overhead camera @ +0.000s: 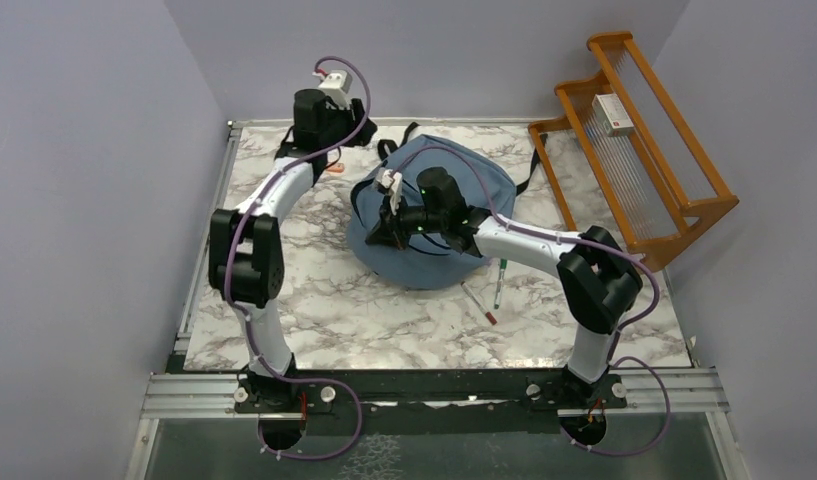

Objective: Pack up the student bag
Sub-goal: Zip the student bag at the center of the board.

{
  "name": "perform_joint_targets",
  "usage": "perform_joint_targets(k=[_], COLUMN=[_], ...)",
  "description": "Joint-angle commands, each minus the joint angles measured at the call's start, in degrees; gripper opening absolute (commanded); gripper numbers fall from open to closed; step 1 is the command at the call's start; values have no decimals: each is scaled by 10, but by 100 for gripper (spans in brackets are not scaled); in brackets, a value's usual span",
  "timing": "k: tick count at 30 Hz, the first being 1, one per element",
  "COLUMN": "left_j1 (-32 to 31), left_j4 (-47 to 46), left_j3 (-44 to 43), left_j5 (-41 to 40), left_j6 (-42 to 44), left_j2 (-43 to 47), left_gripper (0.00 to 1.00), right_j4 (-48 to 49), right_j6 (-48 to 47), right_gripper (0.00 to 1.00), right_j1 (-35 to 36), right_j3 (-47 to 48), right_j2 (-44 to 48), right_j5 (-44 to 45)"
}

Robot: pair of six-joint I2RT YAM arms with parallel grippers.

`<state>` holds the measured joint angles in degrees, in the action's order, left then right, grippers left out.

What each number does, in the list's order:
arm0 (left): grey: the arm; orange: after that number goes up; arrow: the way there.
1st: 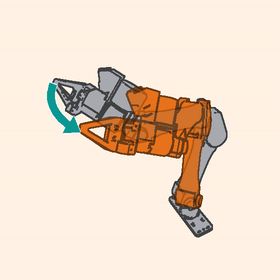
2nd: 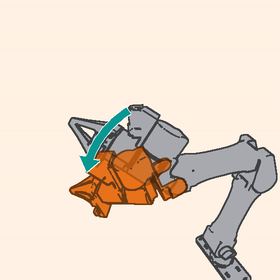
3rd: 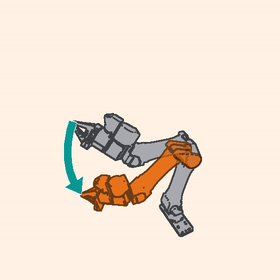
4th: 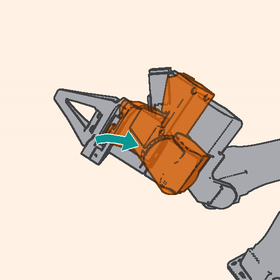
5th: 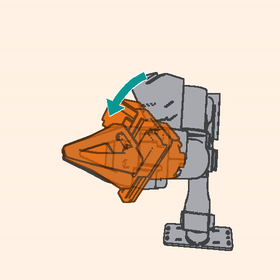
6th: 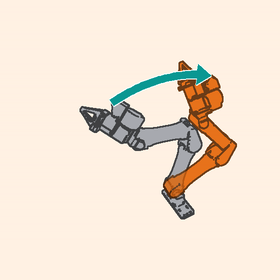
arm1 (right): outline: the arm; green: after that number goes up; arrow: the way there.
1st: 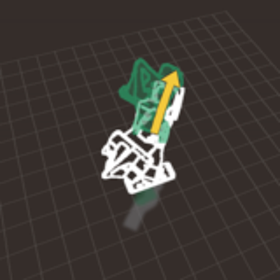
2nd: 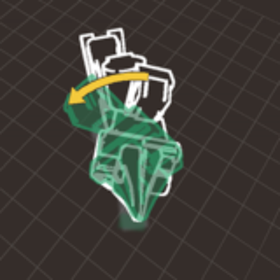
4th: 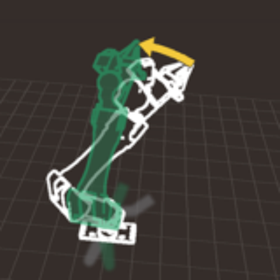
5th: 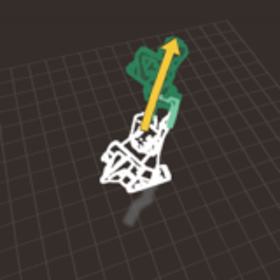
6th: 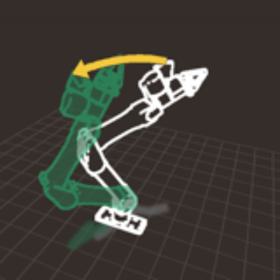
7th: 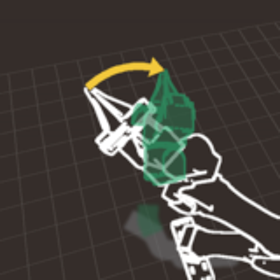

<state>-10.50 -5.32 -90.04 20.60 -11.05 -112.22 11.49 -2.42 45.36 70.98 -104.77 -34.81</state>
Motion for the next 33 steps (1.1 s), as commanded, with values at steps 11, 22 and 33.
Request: perform_joint_targets(k=[11,22,33], left_j1=[128,160,85], left_j4=[9,49,72], left_j3=[246,321,298], left_j5=[-127,-43,-104], left_j6=[-166,-185,-94], left_j2=[282,324,348], left_gripper=[99,99,98], right_j4=[-103,-123,-104], right_j6=[106,112,83], right_gripper=[1,24,51], right_j1=[-34,-34,-43], right_j3=[341,335,173], right_j2=[-138,-206,-12], right_j5=[103,-51,161])
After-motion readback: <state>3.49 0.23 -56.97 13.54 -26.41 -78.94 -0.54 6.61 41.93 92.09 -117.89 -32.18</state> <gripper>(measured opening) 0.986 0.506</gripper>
